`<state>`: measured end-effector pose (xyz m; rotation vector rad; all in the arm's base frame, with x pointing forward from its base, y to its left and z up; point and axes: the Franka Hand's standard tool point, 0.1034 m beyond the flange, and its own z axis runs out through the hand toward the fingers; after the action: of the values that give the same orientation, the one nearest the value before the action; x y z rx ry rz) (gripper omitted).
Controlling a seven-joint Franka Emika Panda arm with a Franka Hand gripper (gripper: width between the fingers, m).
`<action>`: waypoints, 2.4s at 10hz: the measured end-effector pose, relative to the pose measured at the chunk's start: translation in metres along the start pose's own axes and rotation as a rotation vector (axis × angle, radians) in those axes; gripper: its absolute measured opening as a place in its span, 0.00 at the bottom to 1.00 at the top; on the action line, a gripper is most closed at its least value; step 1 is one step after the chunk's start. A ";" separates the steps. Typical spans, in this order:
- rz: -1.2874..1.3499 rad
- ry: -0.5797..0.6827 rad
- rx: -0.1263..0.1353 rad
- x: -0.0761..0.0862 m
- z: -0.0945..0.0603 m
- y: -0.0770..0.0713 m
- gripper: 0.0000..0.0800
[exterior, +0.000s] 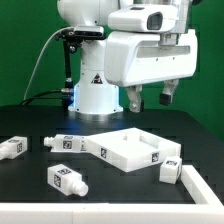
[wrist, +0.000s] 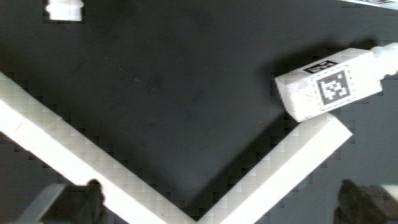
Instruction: Assemble one leg
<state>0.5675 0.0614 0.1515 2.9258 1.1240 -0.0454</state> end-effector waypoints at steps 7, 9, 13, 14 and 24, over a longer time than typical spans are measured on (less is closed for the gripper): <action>0.210 0.004 0.030 -0.003 0.011 -0.008 0.81; 0.392 0.005 0.098 0.004 0.034 -0.023 0.81; 0.398 0.002 0.096 0.006 0.038 -0.025 0.81; 0.414 -0.002 0.100 0.005 0.040 -0.026 0.81; 0.643 -0.018 0.130 0.007 0.112 -0.073 0.81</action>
Offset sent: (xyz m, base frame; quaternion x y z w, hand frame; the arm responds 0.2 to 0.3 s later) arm 0.0000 0.0000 0.0000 0.0000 0.0000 0.0000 1.0000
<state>0.5208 0.1188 0.0400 3.2319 0.1412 -0.1422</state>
